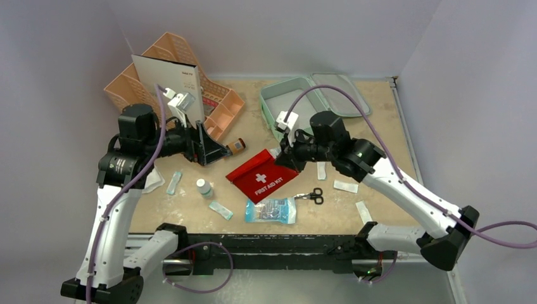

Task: Organize the medicine kit
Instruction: Pick up the medicine pouch from the center of the board.

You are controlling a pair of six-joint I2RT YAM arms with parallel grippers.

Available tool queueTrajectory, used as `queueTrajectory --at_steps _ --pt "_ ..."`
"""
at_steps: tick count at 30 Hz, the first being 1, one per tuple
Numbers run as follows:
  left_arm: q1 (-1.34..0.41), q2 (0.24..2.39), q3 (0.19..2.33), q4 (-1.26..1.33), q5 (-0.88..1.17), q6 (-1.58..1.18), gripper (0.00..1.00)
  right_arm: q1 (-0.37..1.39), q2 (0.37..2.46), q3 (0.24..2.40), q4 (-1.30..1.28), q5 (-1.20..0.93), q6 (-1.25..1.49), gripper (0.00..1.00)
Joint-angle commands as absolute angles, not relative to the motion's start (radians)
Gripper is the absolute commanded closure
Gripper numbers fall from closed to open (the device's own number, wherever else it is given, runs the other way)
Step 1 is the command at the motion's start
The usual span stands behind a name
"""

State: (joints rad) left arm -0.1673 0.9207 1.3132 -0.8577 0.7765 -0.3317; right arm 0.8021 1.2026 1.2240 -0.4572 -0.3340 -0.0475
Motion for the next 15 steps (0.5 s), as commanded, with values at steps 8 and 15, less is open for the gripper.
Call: queueTrajectory --at_steps 8,15 --pt "-0.173 0.865 1.144 -0.605 1.201 -0.408 0.17 0.798 1.087 1.267 -0.345 -0.761 -0.057 1.00" --pt "-0.173 0.824 1.079 -0.600 1.213 -0.410 0.17 0.792 1.121 1.350 -0.400 -0.855 -0.049 1.00"
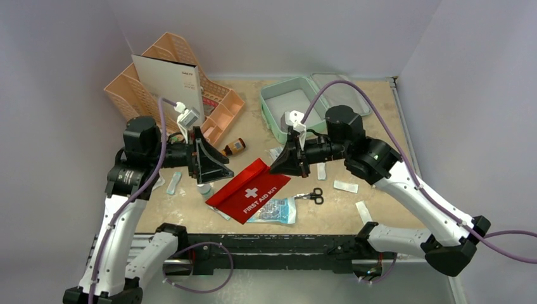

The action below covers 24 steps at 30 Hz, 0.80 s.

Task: Organize the medicine kit
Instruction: Pick up the medicine pouch from the center of the board.

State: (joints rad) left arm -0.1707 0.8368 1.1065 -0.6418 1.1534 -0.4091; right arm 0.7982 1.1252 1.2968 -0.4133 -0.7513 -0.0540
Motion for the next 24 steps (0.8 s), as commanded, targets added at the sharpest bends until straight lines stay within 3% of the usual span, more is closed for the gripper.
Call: queueTrajectory --at_steps 1,9,24 --pt "-0.174 0.822 1.067 -0.600 1.234 -0.409 0.18 0.789 1.118 1.348 -0.396 -0.854 -0.045 1.00" --pt "-0.181 0.770 1.005 -0.524 1.296 -0.480 0.20 0.732 1.131 1.372 -0.396 -0.910 -0.008 1.00" --pt "-0.198 0.786 0.991 -0.528 1.293 -0.474 0.54 0.705 1.166 1.358 -0.312 -0.978 0.083 1.00"
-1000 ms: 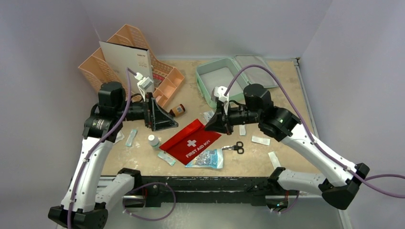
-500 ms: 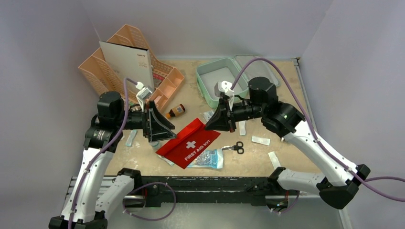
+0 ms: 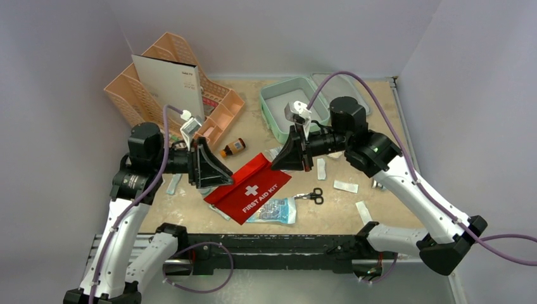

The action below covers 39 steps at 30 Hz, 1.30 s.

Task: Organize the medicine kit
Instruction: Pick up the medicine pouch from the center of the board, then pick up the medical item at the center of the board.

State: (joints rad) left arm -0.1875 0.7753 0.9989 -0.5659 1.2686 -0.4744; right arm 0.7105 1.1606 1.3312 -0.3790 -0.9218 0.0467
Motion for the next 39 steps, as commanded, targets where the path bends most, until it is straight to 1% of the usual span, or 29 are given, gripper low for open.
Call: queueTrajectory --at_steps 1,3,5,8,11,16,17,19,21,24,26,28,33,36,39 --pt "-0.201 0.789 0.989 -0.527 1.292 -0.472 0.55 0.703 1.172 1.360 -0.310 -0.983 0.088 1.00" --pt "-0.206 0.794 0.989 -0.526 1.288 -0.470 0.58 0.704 1.181 1.361 -0.310 -0.985 0.092 1.00" --pt "-0.210 0.798 0.987 -0.526 1.286 -0.467 0.65 0.703 1.185 1.356 -0.300 -0.986 0.099 1.00" --pt "-0.216 0.801 0.975 -0.526 1.281 -0.465 0.80 0.703 1.193 1.354 -0.278 -0.986 0.113 1.00" --pt "-0.219 0.799 0.976 -0.552 1.241 -0.437 1.00 0.701 1.197 1.353 -0.278 -0.975 0.115 1.00" --pt "-0.219 0.824 1.014 -0.623 1.126 -0.388 1.00 0.689 1.186 1.320 -0.237 -0.889 0.177 1.00" --pt "-0.219 0.827 1.019 -0.622 1.090 -0.386 1.00 0.689 1.178 1.307 -0.220 -0.856 0.201 0.96" --pt "-0.219 0.833 1.031 -0.623 1.003 -0.377 1.00 0.688 1.157 1.265 -0.183 -0.778 0.255 0.76" --pt "-0.219 0.839 1.046 -0.625 0.894 -0.365 1.00 0.687 1.135 1.216 -0.151 -0.680 0.331 0.59" --pt "-0.219 0.870 1.071 -0.625 0.703 -0.358 1.00 0.687 1.103 1.167 -0.177 -0.535 0.412 0.41" --pt "-0.219 0.903 1.093 -0.625 0.583 -0.340 1.00 0.689 1.081 1.150 -0.234 -0.366 0.470 0.35" --pt "-0.219 0.948 1.128 -0.647 0.490 -0.317 1.00 0.687 1.063 1.141 -0.304 -0.200 0.541 0.31" --pt "-0.219 1.019 1.177 -0.667 0.322 -0.295 1.00 0.687 1.052 1.141 -0.506 0.140 0.535 0.30" --pt "-0.219 1.031 1.179 -0.670 0.252 -0.313 1.00 0.687 1.059 1.124 -0.569 0.284 0.475 0.33" --pt "-0.224 1.037 1.167 -0.664 0.232 -0.352 1.00 0.683 1.104 1.103 -0.610 0.405 0.437 0.37"
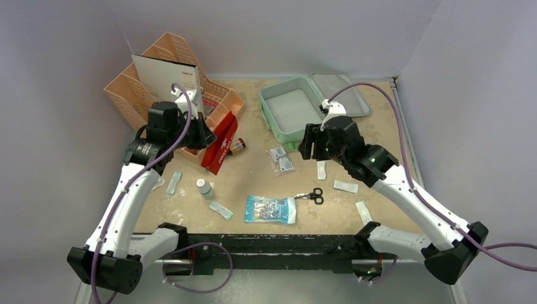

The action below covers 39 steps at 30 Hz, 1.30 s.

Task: Organize the medicine kit
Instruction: Pick up the medical item at the center of the board.

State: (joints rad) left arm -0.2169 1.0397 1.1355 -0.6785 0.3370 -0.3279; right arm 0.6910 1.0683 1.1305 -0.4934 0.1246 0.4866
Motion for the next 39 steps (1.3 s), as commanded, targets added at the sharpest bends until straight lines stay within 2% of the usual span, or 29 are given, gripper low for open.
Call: queueTrajectory --at_steps 1,10,16,27,39 --pt "-0.232 1.041 1.164 -0.662 0.227 -0.355 1.00 0.675 1.128 1.102 -0.621 0.422 0.429 0.39" --pt "-0.331 1.047 1.156 -0.627 0.121 -0.288 1.00 0.518 1.286 1.013 -0.516 0.281 0.406 0.57" --pt "-0.345 1.008 1.093 -0.533 0.280 -0.261 1.00 0.431 1.407 0.956 -0.396 0.167 0.403 0.64" --pt "-0.345 0.964 1.002 -0.483 0.361 -0.250 1.00 0.356 1.575 0.930 -0.295 0.121 0.364 0.67" --pt "-0.345 0.965 0.996 -0.482 0.386 -0.251 1.00 0.335 1.596 0.853 -0.232 0.084 0.359 0.72"
